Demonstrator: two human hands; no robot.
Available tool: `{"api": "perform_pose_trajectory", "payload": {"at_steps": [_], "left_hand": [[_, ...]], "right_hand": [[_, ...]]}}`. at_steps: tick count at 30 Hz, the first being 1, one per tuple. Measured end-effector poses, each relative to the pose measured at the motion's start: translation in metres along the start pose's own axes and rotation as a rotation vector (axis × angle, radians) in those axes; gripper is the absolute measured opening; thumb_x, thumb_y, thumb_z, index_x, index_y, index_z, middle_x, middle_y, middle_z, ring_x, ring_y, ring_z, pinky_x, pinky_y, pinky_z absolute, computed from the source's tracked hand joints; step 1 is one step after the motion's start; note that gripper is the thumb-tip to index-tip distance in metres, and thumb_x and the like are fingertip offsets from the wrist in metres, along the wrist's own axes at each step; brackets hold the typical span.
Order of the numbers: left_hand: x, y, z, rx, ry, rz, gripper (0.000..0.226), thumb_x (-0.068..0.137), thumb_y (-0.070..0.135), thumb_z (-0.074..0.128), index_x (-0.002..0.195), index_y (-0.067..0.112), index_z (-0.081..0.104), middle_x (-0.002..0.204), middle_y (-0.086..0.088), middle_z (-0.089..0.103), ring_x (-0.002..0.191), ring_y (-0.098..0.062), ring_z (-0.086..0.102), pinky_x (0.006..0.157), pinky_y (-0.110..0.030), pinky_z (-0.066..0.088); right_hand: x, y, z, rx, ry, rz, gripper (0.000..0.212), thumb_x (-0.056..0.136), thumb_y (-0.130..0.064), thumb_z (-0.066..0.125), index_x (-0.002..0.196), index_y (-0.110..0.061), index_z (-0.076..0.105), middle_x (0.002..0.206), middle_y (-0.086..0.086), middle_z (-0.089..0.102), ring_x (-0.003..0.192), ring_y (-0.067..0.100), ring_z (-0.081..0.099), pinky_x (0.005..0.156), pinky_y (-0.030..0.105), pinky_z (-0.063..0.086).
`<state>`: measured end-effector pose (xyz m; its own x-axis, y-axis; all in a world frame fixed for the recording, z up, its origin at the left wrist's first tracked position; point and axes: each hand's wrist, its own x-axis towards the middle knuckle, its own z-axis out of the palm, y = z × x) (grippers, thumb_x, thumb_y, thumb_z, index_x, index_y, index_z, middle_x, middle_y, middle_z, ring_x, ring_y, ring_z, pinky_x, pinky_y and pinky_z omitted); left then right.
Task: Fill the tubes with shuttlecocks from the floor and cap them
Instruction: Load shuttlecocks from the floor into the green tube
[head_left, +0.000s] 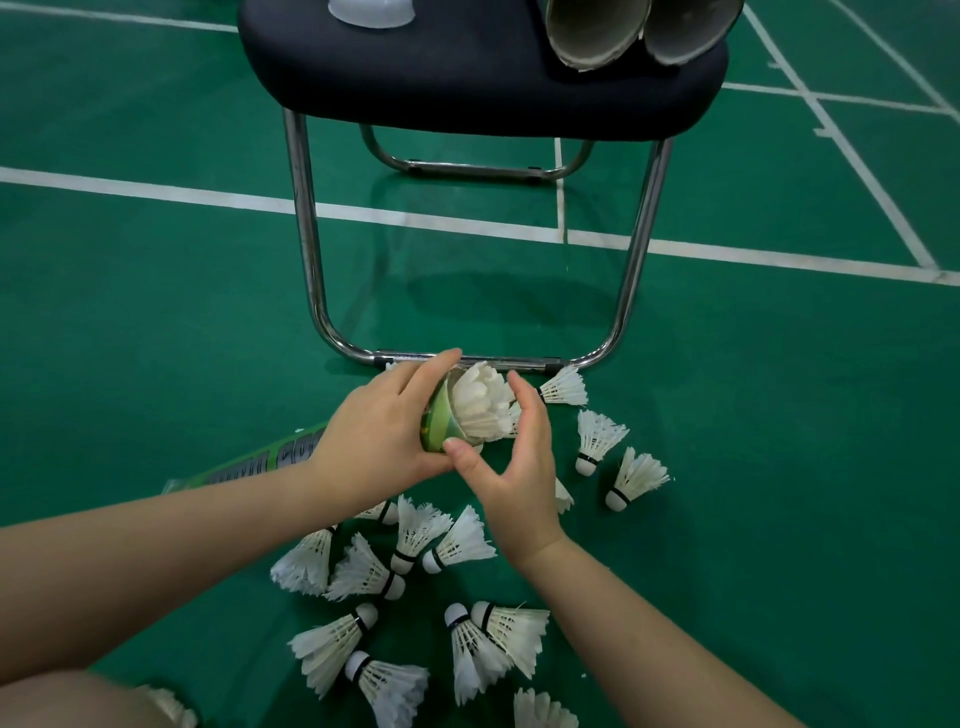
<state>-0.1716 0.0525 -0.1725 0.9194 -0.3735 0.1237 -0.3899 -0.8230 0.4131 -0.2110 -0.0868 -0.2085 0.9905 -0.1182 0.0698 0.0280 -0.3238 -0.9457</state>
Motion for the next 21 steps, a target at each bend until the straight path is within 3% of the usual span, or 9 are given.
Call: {"api": "perform_pose_trajectory", "payload": {"at_steps": [2,6,12,18,21], "left_hand": [[0.000,-0.002,0.001,0.006,0.001,0.020,0.091,0.064,0.032,0.078,0.141,0.023,0.031,0.122,-0.006,0.054,0.104,-0.025,0.054,0.078,-0.033,0.043],[-0.001,-0.003,0.002,0.006,0.012,0.057,0.091,0.061,0.039,0.081,0.139,0.027,0.035,0.115,-0.006,0.057,0.098,-0.023,0.056,0.073,-0.029,0.043],[0.001,-0.002,0.000,-0.016,0.004,0.023,0.085,0.062,0.041,0.080,0.136,0.029,0.039,0.120,-0.002,0.055,0.105,-0.021,0.054,0.078,-0.027,0.041],[0.002,0.000,-0.002,-0.015,-0.018,0.035,0.080,0.060,0.040,0.081,0.130,0.025,0.045,0.118,-0.001,0.056,0.099,-0.021,0.055,0.072,-0.027,0.041],[0.003,-0.001,-0.002,-0.018,0.007,0.041,0.075,0.059,0.039,0.082,0.125,0.021,0.051,0.115,-0.002,0.059,0.095,-0.022,0.057,0.070,-0.026,0.039]], "right_hand": [[0.000,0.001,0.001,-0.059,-0.001,-0.091,0.069,0.073,-0.056,0.053,0.133,-0.043,0.023,0.141,-0.024,0.025,0.135,-0.001,0.022,0.111,0.027,0.022],[-0.006,0.006,0.009,-0.121,-0.037,-0.263,0.064,0.083,-0.044,0.053,0.141,-0.033,0.027,0.148,-0.014,0.028,0.139,0.007,0.025,0.113,0.040,0.027],[-0.007,0.002,0.013,-0.092,-0.025,-0.223,0.057,0.084,-0.045,0.047,0.137,-0.036,0.031,0.142,-0.026,0.028,0.139,0.008,0.024,0.113,0.043,0.026],[-0.011,-0.001,0.015,-0.094,-0.089,-0.173,0.058,0.080,-0.049,0.047,0.134,-0.043,0.027,0.132,-0.044,0.020,0.138,0.003,0.019,0.113,0.043,0.026],[-0.011,-0.002,0.017,-0.084,-0.113,-0.153,0.057,0.077,-0.050,0.047,0.131,-0.044,0.029,0.129,-0.044,0.020,0.137,0.002,0.020,0.113,0.043,0.025]]}}
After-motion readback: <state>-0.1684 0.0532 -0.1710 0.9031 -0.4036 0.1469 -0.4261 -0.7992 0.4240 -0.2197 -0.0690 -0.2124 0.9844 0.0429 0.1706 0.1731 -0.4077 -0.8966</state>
